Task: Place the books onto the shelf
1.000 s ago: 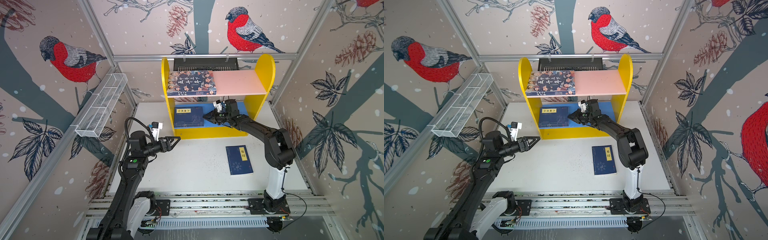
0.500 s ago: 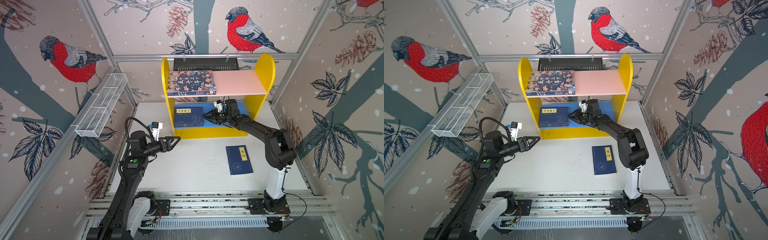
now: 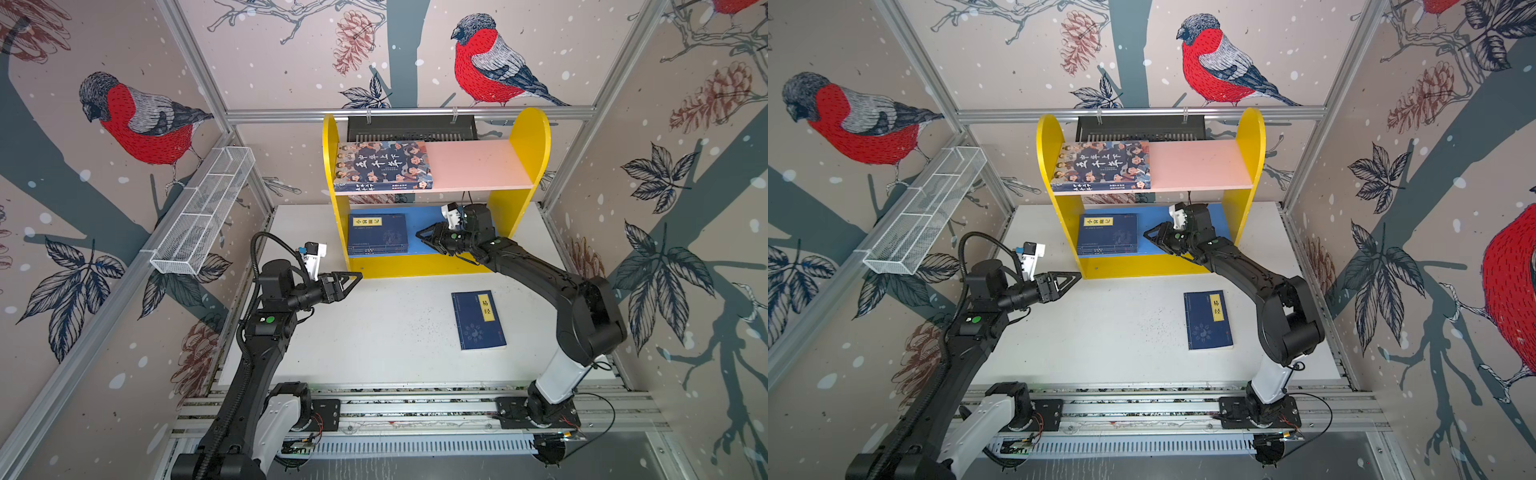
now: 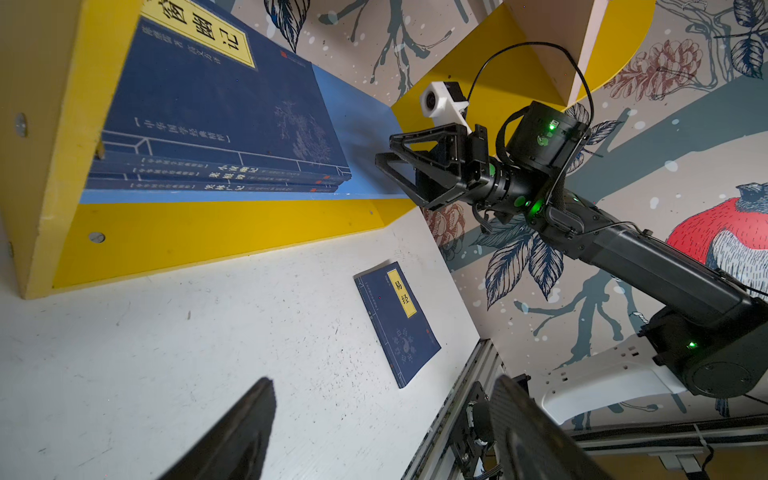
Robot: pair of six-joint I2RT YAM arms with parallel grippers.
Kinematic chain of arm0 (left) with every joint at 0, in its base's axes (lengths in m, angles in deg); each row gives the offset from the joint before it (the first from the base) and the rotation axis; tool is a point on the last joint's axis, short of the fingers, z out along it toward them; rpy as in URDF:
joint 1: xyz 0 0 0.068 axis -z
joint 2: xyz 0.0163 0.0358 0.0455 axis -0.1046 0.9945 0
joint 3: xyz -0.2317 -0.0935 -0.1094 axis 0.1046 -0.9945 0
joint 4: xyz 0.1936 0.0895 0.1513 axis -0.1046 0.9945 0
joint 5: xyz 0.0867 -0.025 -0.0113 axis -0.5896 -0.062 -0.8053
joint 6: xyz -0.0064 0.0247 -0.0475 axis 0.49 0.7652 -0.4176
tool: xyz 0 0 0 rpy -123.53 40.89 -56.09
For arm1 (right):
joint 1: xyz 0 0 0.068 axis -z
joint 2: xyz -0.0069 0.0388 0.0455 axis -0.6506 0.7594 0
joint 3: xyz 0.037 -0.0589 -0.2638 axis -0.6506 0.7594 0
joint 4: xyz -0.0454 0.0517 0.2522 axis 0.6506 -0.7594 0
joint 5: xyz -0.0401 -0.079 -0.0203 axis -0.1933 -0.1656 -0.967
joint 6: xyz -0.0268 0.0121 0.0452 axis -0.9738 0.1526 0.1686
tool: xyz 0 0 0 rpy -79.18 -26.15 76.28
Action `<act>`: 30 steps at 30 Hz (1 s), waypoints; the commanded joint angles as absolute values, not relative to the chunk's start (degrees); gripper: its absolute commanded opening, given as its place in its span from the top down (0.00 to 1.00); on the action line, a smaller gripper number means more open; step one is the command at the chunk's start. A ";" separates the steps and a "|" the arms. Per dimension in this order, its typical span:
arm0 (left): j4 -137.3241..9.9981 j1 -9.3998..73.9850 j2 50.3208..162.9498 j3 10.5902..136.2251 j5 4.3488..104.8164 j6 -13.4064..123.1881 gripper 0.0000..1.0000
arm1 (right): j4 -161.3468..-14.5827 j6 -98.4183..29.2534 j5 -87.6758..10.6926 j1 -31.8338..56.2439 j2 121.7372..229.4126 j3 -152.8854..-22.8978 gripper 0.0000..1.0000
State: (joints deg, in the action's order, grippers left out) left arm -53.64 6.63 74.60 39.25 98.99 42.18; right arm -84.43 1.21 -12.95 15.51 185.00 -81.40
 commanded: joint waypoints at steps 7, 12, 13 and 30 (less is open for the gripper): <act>-52.59 6.57 75.82 39.75 99.88 44.52 0.18 | -93.09 -5.48 -21.36 12.09 169.77 -69.30 0.60; -53.00 6.58 77.17 39.35 102.15 43.99 0.18 | -100.51 -6.16 -31.55 6.85 158.07 -61.90 0.58; -53.02 6.53 77.44 39.34 102.25 43.91 0.18 | -101.44 -5.55 -33.03 6.41 156.05 -60.23 0.57; -53.59 6.43 80.86 38.46 100.35 41.28 0.14 | -114.60 1.95 -48.53 15.70 133.58 -42.34 0.39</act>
